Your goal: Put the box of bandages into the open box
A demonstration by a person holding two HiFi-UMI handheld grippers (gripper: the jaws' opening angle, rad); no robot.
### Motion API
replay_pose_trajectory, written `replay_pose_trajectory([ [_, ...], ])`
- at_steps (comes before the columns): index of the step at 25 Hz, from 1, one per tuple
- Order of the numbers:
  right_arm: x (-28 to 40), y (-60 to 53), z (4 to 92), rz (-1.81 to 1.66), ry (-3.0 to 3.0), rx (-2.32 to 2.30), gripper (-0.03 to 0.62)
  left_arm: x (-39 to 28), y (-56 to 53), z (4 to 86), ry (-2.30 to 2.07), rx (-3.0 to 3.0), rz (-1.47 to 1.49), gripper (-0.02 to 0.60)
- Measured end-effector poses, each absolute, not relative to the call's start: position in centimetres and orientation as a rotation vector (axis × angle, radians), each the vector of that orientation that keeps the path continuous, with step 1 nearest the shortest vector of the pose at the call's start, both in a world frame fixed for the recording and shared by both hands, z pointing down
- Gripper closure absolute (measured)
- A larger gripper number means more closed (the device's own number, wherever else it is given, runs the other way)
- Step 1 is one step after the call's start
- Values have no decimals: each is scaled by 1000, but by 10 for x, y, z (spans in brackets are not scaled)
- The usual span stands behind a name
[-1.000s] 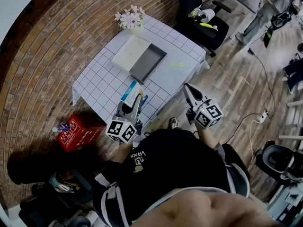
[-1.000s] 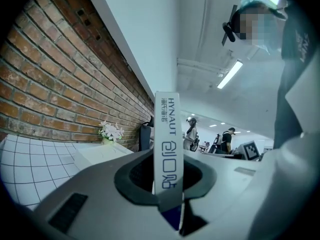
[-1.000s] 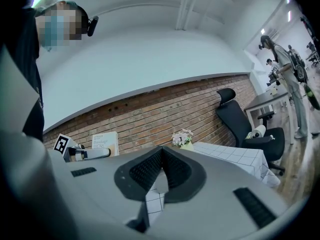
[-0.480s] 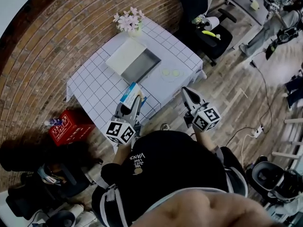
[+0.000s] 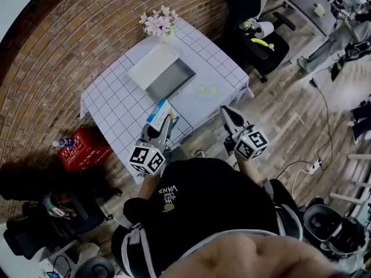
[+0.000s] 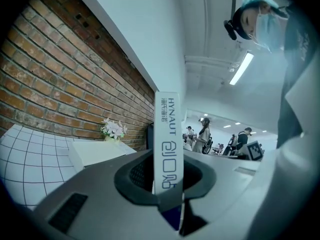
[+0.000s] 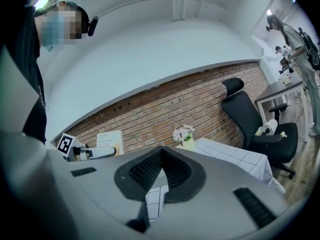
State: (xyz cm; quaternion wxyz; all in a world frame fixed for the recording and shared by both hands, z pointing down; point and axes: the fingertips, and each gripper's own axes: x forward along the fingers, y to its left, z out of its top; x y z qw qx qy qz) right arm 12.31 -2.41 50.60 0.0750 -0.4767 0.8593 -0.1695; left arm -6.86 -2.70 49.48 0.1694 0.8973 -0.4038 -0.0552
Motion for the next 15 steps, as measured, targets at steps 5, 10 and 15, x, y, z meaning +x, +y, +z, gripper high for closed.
replay_pose_trajectory([
  [5,121,-33,506,-516,2562,-1454,597,-72,-43,499,-1128,2547,-147,505],
  [10,115,-41,504,-521,2543,-1487,597,-74,-61,496,-1085,2556,-140,505],
  [15,101,-59,500,-526,2511,-1506,597,-84,-77,491,-1047,2586,-111,505],
])
